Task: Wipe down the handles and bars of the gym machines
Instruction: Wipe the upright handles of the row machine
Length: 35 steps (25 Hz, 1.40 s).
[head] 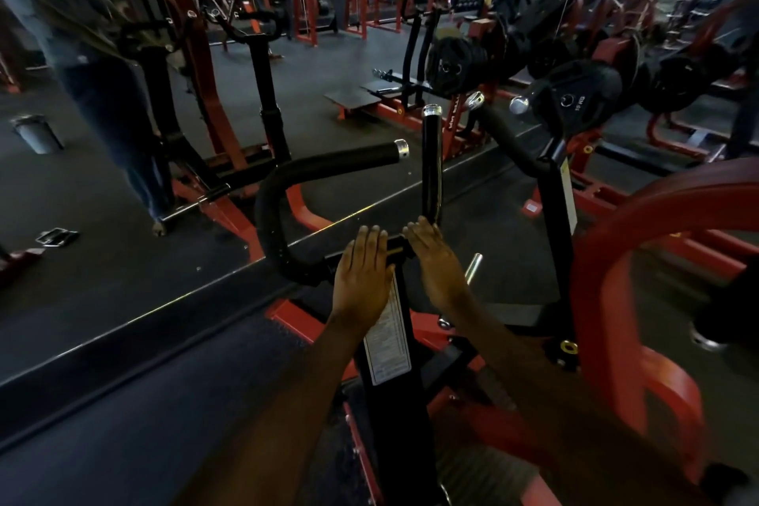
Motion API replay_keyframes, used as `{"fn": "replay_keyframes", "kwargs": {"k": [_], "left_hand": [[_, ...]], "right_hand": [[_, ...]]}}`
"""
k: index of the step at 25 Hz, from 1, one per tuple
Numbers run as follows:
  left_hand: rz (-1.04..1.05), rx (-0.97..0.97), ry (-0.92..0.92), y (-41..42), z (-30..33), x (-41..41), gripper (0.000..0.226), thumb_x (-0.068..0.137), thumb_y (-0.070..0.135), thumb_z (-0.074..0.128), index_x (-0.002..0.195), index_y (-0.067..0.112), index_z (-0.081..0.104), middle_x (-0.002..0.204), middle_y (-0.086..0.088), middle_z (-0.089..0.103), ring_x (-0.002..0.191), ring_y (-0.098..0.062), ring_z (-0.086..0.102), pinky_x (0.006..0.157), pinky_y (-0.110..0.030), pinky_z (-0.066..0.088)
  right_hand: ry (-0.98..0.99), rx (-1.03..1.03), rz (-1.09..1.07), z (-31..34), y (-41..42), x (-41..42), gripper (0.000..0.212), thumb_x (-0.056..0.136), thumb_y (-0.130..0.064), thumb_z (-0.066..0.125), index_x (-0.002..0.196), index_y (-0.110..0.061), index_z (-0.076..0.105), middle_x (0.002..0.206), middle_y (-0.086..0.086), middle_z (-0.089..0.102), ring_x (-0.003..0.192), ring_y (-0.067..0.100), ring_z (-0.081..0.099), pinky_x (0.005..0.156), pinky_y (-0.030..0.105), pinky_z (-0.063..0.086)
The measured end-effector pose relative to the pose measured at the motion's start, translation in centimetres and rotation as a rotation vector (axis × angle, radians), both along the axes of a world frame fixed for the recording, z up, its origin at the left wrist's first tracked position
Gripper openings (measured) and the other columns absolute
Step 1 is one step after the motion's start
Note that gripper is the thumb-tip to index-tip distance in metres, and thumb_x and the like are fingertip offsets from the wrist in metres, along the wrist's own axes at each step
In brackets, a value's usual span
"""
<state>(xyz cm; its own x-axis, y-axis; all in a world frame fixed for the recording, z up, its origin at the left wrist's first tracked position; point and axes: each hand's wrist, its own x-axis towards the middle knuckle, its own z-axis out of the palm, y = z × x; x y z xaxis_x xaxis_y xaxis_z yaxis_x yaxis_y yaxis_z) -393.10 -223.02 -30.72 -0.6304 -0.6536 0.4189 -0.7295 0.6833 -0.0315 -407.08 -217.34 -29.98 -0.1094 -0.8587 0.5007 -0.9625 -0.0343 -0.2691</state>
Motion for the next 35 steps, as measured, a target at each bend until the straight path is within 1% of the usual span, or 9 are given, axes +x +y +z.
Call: {"fn": "replay_keyframes", "kwargs": {"k": [4,8,10,13,18,22,25,29,35], "left_hand": [[-0.068,0.103,-0.024,0.8,0.5,1.0,0.057,0.093,0.033,0.028,0.133,0.001,0.052,0.139,-0.015,0.052,0.13,-0.027,0.049,0.108,-0.039,0.03],[-0.112,0.117,-0.029,1.6,1.0,3.3,0.064,0.098,0.037,0.011,0.148,0.002,0.027,0.157,-0.014,0.023,0.147,-0.024,0.019,0.119,-0.032,0.003],[-0.182,0.286,0.146,2.7,1.9,4.4,0.055,0.104,0.034,0.021,0.151,0.005,0.023,0.158,-0.01,0.021,0.147,-0.022,0.016,0.12,-0.027,0.004],[-0.235,0.507,0.509,4.9,3.3,6.8,0.038,0.1,0.017,0.048,0.137,0.007,0.047,0.137,-0.008,0.052,0.126,-0.023,0.049,0.102,-0.02,0.031],[0.106,0.69,0.962,8.6,2.7,12.0,0.013,0.085,-0.007,0.064,0.097,-0.005,0.067,0.093,-0.01,0.068,0.086,-0.012,0.06,0.081,-0.018,0.051],[0.264,0.787,0.835,12.0,1.4,16.5,0.008,0.086,0.0,0.062,0.089,0.0,0.069,0.087,-0.011,0.069,0.075,-0.016,0.061,0.06,-0.007,0.041],[0.348,0.738,0.748,13.8,0.3,18.3,0.018,0.087,0.003,0.061,0.104,0.005,0.068,0.107,-0.011,0.068,0.098,-0.022,0.063,0.076,-0.018,0.042],[0.076,0.817,0.815,17.2,2.8,17.9,0.024,0.096,0.006,0.053,0.117,0.001,0.064,0.103,-0.003,0.062,0.095,-0.012,0.057,0.074,-0.003,0.038],[0.121,0.984,1.024,18.3,2.6,19.6,0.022,0.091,0.002,0.059,0.112,0.005,0.063,0.109,-0.018,0.065,0.099,-0.03,0.062,0.093,-0.047,0.052]], "right_hand": [[-0.09,-0.047,0.073,1.6,3.3,0.7,0.048,0.081,0.012,0.046,0.128,0.005,0.051,0.135,0.019,0.05,0.128,0.028,0.042,0.101,0.041,0.044],[-0.522,-0.188,-0.003,3.6,5.4,4.8,0.038,0.087,0.005,0.056,0.124,-0.001,0.055,0.116,-0.006,0.053,0.106,0.003,0.051,0.088,-0.001,0.035],[-0.632,-0.238,-0.009,3.2,5.1,6.4,0.03,0.087,0.0,0.06,0.115,-0.008,0.057,0.106,-0.01,0.059,0.095,0.006,0.06,0.078,0.003,0.042],[-0.649,-0.23,0.034,2.8,5.2,8.8,0.012,0.085,0.003,0.06,0.086,-0.008,0.054,0.077,-0.001,0.059,0.069,0.018,0.058,0.061,0.022,0.045],[-0.675,-0.08,0.144,2.5,7.2,13.2,0.019,0.076,0.006,0.066,0.07,-0.009,0.056,0.066,-0.006,0.051,0.062,0.011,0.048,0.057,0.021,0.037],[-1.045,0.051,-0.01,2.4,10.5,16.2,0.009,0.087,-0.009,0.06,0.08,-0.005,0.055,0.069,-0.001,0.053,0.069,0.015,0.051,0.061,0.023,0.041],[-0.894,0.047,-0.127,2.9,12.2,17.8,0.007,0.088,-0.007,0.056,0.083,-0.005,0.052,0.079,0.006,0.055,0.074,0.019,0.051,0.059,0.022,0.033],[-0.897,0.116,-0.135,3.9,13.8,20.7,0.009,0.089,-0.013,0.057,0.088,-0.004,0.059,0.09,0.012,0.063,0.085,0.024,0.06,0.072,0.031,0.045],[-0.967,0.187,-0.003,5.5,15.7,21.0,0.019,0.094,-0.02,0.053,0.099,-0.007,0.065,0.097,0.009,0.065,0.088,0.02,0.06,0.078,0.032,0.047]]}}
